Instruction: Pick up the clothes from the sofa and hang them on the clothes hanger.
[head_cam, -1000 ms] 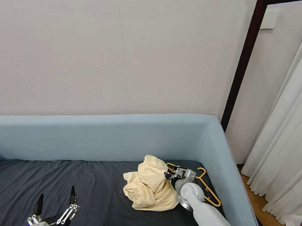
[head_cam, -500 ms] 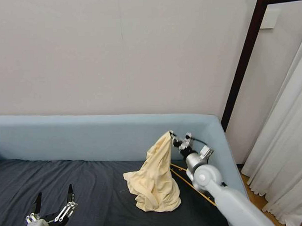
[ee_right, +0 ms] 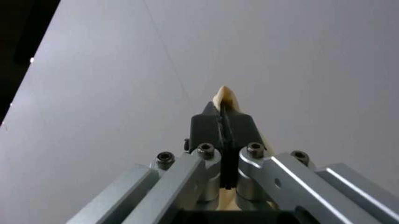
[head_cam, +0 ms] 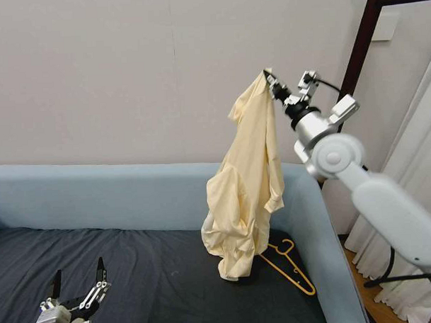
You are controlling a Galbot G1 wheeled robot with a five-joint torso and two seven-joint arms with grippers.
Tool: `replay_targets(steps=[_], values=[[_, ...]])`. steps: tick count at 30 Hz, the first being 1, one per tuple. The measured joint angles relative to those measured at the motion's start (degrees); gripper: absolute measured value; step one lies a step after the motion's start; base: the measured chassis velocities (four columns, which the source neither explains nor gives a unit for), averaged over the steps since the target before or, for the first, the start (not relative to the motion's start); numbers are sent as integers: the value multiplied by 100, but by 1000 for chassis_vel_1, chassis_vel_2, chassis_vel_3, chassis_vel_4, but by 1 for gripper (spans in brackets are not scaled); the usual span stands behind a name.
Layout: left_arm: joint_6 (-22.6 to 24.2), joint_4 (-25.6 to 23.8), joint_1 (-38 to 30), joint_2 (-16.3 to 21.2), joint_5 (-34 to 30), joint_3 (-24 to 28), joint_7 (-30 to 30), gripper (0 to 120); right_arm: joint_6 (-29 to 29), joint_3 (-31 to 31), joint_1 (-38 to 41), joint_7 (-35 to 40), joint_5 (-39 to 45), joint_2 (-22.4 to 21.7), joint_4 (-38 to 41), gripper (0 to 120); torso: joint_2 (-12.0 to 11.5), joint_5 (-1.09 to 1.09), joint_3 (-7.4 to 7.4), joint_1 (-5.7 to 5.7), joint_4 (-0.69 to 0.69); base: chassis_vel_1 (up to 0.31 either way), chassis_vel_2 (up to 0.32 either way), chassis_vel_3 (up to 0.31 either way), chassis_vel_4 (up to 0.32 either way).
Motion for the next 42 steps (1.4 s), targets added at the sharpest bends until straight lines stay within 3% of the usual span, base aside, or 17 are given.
replay_targets(steps=[9,21,33,37,42], values=[[-12,-2,-8,-2,-4,46,-78,100,-138,-152,1016,83,196,15,-378,0,0,-1,-1,-1,0,0,0,0,0],[-15,50,-37,161,-86,-40,-140,100,-306,-270,1325,253,334,89,-37,0,0,-1,0,0,1,0,0,0,0],[-7,111,-89,208,-156,-138,-229,100,-1481,-134,1977,1791,954,-122,1335,0,1,-2,-1,-1,0,0,0,0,0],[-5,151,-107,200,-146,-138,-269,100,-2106,-259,2058,2609,1357,-22,1387,0,2,-3,-2,-1,-1,0,0,0,0],[-4,190,-112,191,-125,-136,-300,100,-2361,-578,1327,2984,1231,243,1003,0,2,-4,-2,-1,2,0,0,0,0]])
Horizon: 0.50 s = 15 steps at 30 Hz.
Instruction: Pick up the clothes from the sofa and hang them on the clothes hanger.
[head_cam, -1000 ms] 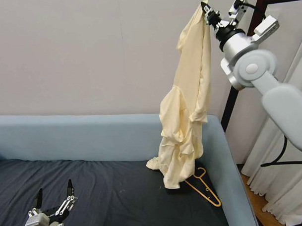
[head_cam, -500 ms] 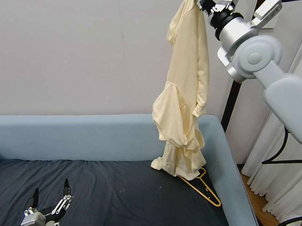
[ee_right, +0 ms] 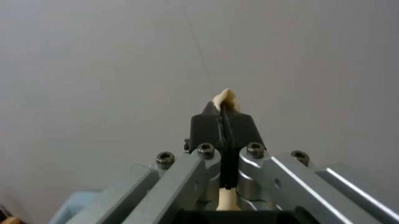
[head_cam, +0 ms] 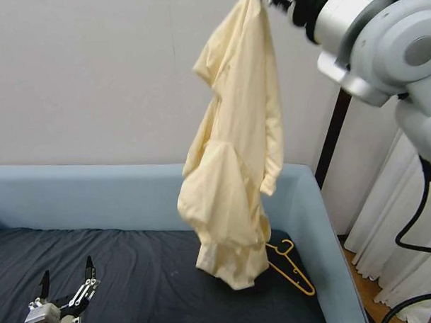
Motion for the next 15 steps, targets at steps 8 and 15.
replay_targets(steps=[8,15], values=[[86,103,-67,43,10,-22,-58,100,318,-521,-2785,-1014,-1926,920,-1716,0,-2,2,2,1,0,0,0,0,0],[87,160,-56,62,27,-19,-65,100,1379,-770,-3831,-1858,-3785,1600,-3196,0,-2,1,2,0,-4,0,0,0,0]])
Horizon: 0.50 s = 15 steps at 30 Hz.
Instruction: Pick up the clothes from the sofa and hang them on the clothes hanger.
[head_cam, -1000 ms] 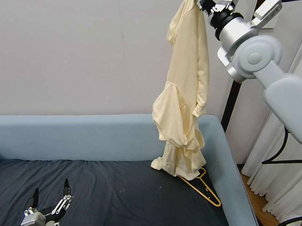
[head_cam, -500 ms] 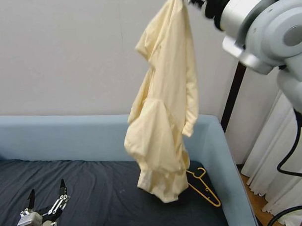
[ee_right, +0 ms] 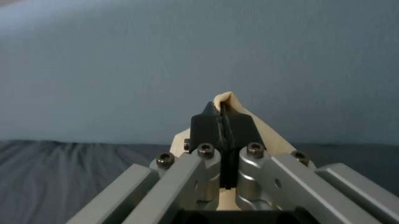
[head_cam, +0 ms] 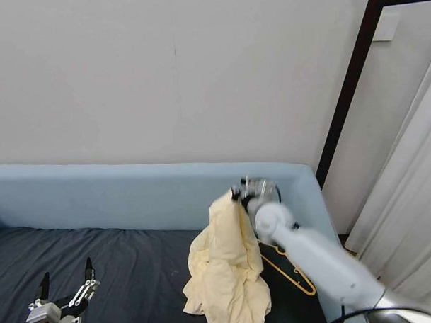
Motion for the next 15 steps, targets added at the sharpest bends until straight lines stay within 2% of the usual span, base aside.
replay_targets(steps=[1,3,4,7,8,11,13,14,15], values=[[-7,19,2,5,2,0,0,100,181,-19,-18,-122,-211,91,-154,0,0,1,0,0,2,0,0,0,0],[-33,64,2,14,4,-2,0,100,642,-154,60,-434,-699,191,-363,8,0,0,0,0,3,0,0,0,0],[-33,64,2,14,4,-2,0,100,642,-154,60,-434,-699,191,-363,8,0,0,0,0,3,0,0,0,0],[-43,81,3,16,21,4,1,100,1211,-449,345,-694,-1722,258,-592,23,1,-1,-1,0,3,0,0,0,0],[-43,81,3,16,21,4,1,100,1211,-449,345,-694,-1722,258,-592,23,1,-1,-1,0,3,0,0,0,0],[-44,81,-6,4,77,40,3,100,1685,-575,585,-924,-3001,344,-1072,36,0,1,-1,0,4,0,0,0,0],[-44,75,-6,-10,104,67,4,100,1555,-639,668,-850,-3233,334,-1171,44,0,1,-1,0,2,0,0,0,0],[-44,75,-6,-10,104,67,4,100,1555,-639,668,-850,-3233,334,-1171,44,0,1,-1,0,2,0,0,0,0],[-46,66,-3,-19,111,69,5,100,1159,-664,681,-618,-3007,302,-1069,50,0,2,-1,0,2,0,0,0,0]])
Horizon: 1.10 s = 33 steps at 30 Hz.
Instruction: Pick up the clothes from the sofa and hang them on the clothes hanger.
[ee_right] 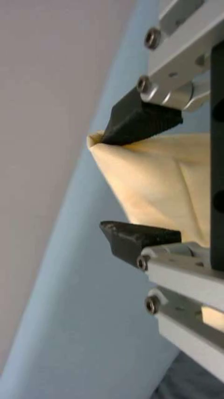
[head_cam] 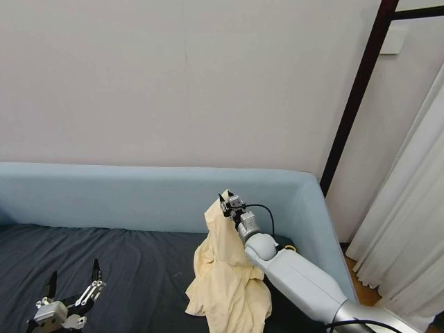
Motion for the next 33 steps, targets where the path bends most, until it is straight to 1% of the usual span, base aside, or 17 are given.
replay_targets(steps=[2,4,5,7,9,10,13,14,15,18,20,22,25,26,28,31,33], values=[[-16,-10,16,-9,3,-2,0,100,-1397,109,9,715,1171,-74,445,58,0,1,0,0,-1,0,0,0,0],[-44,-19,46,-14,4,-24,0,100,-2711,472,28,1232,2419,-101,767,66,1,-1,-1,0,0,0,0,0,0],[-44,-19,46,-14,4,-24,0,100,-2711,472,28,1232,2419,-101,767,66,1,-1,-1,0,0,0,0,0,0],[-78,-20,78,-20,4,-49,-1,100,-3489,704,28,1258,2898,-156,861,74,0,0,0,0,0,0,0,0,0],[-100,-23,97,-29,4,-66,-2,100,-3884,799,30,1254,3036,-222,903,85,0,0,0,0,-1,0,0,0,0],[-100,-23,97,-29,4,-66,-2,100,-3884,799,30,1254,3036,-222,903,85,0,0,0,0,-1,0,0,0,0],[-108,-35,102,-53,5,-69,-2,100,-3857,834,-48,1300,3095,-389,1233,98,0,0,0,0,0,0,0,0,0],[-108,-35,99,-55,5,-68,-2,100,-3816,810,-133,1387,3229,-506,1514,99,0,0,0,0,2,0,0,0,0],[-108,-35,99,-55,5,-68,-2,100,-3816,810,-133,1387,3229,-506,1514,99,0,0,0,0,2,0,0,0,0],[-109,-18,73,-54,7,-66,-3,100,-3650,557,-561,1682,3713,-944,2645,100,1,1,-1,0,0,0,0,0,0],[-99,-1,34,-53,6,-70,-3,100,-3548,307,-1058,1725,3838,-1344,3554,100,1,2,-1,-1,-1,0,0,0,0],[-91,2,26,-50,5,-73,-3,100,-3545,286,-1115,1722,3842,-1392,3652,100,0,2,-1,-1,-1,0,0,0,0],[7,40,-32,25,0,-176,-2,100,-3657,187,-1747,1512,3762,-1811,4461,100,1,0,-1,-1,-2,0,0,0,0],[7,40,-32,25,0,-176,-2,100,-3657,187,-1747,1512,3762,-1811,4461,100,1,0,-1,-1,-2,0,0,0,0],[55,50,-57,69,-3,-233,-4,100,-3692,178,-2093,1347,3534,-1869,4565,100,1,0,-1,-1,0,0,0,0,0],[96,33,-64,75,-17,-263,-20,100,-3596,189,-2416,1151,3175,-1790,4455,100,1,0,-1,-1,0,0,0,0,0],[117,7,-62,78,-39,-306,-40,100,-3274,200,-2709,904,2716,-1629,4181,100,1,0,-1,-1,0,0,0,0,0]])
